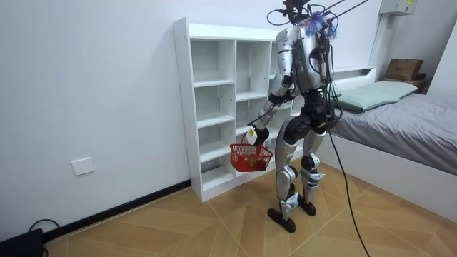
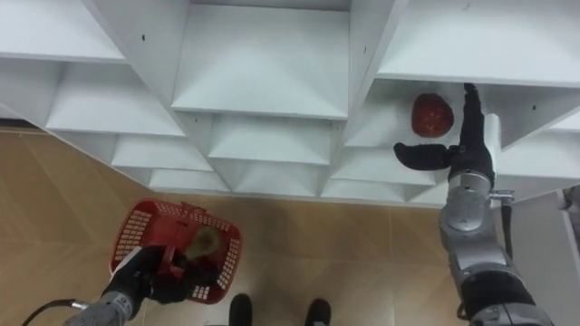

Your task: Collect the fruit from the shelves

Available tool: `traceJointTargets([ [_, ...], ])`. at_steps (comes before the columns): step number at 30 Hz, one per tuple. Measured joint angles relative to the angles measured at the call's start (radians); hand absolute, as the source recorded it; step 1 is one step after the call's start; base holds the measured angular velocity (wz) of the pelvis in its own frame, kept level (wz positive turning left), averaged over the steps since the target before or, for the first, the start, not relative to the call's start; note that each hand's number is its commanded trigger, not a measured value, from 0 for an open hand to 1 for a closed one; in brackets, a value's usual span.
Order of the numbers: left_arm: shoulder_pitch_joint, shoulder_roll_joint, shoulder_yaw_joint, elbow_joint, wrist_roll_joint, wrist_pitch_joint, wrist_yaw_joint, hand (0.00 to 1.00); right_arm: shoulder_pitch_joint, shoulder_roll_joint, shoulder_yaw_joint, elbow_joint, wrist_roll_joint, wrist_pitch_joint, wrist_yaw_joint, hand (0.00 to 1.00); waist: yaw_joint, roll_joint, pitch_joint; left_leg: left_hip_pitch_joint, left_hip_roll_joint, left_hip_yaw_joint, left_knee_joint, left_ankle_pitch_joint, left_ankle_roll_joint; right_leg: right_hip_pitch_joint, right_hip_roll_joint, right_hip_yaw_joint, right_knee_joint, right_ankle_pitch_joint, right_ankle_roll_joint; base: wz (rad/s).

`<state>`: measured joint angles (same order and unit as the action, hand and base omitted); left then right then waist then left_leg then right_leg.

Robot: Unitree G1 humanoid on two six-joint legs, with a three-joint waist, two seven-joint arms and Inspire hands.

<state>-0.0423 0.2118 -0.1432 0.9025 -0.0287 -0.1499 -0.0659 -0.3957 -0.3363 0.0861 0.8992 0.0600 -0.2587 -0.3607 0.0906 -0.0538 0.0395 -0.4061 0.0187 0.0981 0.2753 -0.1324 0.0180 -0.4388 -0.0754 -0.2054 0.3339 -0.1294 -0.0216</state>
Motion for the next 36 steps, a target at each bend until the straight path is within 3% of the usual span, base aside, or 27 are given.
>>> traceJointTargets([
  [4,-0.005,0.000,-0.023,0.000,-0.011,0.021,0.017,1.00,0.000,0.000,0.001,0.027,0.008,0.020,-0.006,0.00,0.000,0.001,0.0004,-0.013,0.001,0.006,0.001,0.000,0.000,-0.019,-0.001,0.005,0.008,0.000,0.000,-0.02],
  [13,-0.044,0.000,-0.063,0.000,-0.020,0.036,0.037,1.00,-0.020,0.000,0.009,0.028,0.031,0.021,-0.036,0.00,-0.001,0.006,0.0042,-0.044,0.001,0.008,0.024,0.000,0.001,-0.045,-0.010,0.009,0.024,0.000,-0.001,-0.01],
  [19,-0.055,-0.007,-0.067,0.000,-0.024,0.036,0.055,1.00,-0.037,0.000,0.009,0.027,0.040,0.021,-0.049,0.00,0.000,0.016,0.0086,-0.048,0.002,0.014,0.025,0.000,0.001,-0.053,-0.008,0.014,0.026,0.002,-0.003,-0.03],
  [26,-0.058,-0.006,-0.093,0.021,-0.056,0.040,0.056,1.00,-0.067,0.000,0.010,0.027,0.132,0.035,-0.075,0.00,0.000,0.016,0.0081,-0.049,0.002,0.020,0.026,0.001,0.002,-0.055,-0.011,0.014,0.028,0.002,-0.003,0.00],
  [36,-0.074,-0.006,-0.099,0.021,-0.056,0.040,0.054,1.00,-0.108,0.000,0.010,0.024,0.140,0.041,-0.056,0.00,-0.002,0.016,0.0079,-0.045,0.002,0.025,0.028,0.002,0.004,-0.053,-0.011,0.018,0.029,0.002,-0.003,0.00],
])
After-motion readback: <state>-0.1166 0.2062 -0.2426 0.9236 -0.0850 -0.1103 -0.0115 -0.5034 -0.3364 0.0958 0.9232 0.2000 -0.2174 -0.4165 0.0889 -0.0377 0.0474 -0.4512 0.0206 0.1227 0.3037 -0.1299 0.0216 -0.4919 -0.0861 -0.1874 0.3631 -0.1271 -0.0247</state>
